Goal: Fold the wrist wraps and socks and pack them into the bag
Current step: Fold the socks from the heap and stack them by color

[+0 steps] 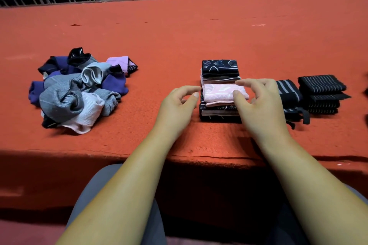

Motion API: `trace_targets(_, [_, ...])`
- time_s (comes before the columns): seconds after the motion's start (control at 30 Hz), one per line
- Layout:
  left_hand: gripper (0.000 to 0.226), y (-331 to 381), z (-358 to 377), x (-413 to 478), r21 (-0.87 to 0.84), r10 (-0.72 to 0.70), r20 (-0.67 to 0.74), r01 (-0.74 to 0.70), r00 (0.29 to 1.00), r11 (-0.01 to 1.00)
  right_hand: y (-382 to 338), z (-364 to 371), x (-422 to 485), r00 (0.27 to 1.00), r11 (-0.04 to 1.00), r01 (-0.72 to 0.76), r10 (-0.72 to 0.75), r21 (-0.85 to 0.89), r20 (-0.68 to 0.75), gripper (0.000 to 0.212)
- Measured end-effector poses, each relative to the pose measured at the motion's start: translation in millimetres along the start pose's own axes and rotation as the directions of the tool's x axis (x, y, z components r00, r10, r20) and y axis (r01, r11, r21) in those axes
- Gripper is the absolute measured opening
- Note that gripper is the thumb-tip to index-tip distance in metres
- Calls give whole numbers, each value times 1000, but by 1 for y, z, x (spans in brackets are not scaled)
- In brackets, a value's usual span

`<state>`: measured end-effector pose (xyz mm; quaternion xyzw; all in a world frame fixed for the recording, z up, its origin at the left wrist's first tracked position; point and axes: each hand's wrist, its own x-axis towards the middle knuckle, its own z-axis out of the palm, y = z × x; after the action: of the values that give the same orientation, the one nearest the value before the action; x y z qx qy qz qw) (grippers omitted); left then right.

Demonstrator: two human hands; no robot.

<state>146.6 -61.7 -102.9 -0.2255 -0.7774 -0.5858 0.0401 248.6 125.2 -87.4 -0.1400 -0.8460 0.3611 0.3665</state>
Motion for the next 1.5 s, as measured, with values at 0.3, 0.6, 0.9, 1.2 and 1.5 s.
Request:
trace_targets(0.3, [17, -6, -71, -16, 275, 15, -149, 27, 989, 961, -35, 29, -22, 973, 963, 214, -225, 162, 57, 15])
trace_targets(0.6, [37, -30, -151, -34, 614, 110, -317, 116, 942, 781, -56, 63, -45, 880, 924, 320, -372, 210, 296, 16])
trace_targets(0.9, [49, -25, -191, -53, 673, 214, -509, 231, 833, 702, -51, 70, -52, 854, 914, 346, -401, 213, 332, 16])
trace_targets(1.2, [47, -35, -215, -49, 674, 50, -606, 479, 794, 563, -54, 76, -58, 834, 909, 363, -415, 207, 364, 20])
trace_targets(1.5, [17, -27, -210, -46, 650, 309, -596, 218, 741, 728, -54, 77, -62, 830, 911, 355, -411, 210, 377, 22])
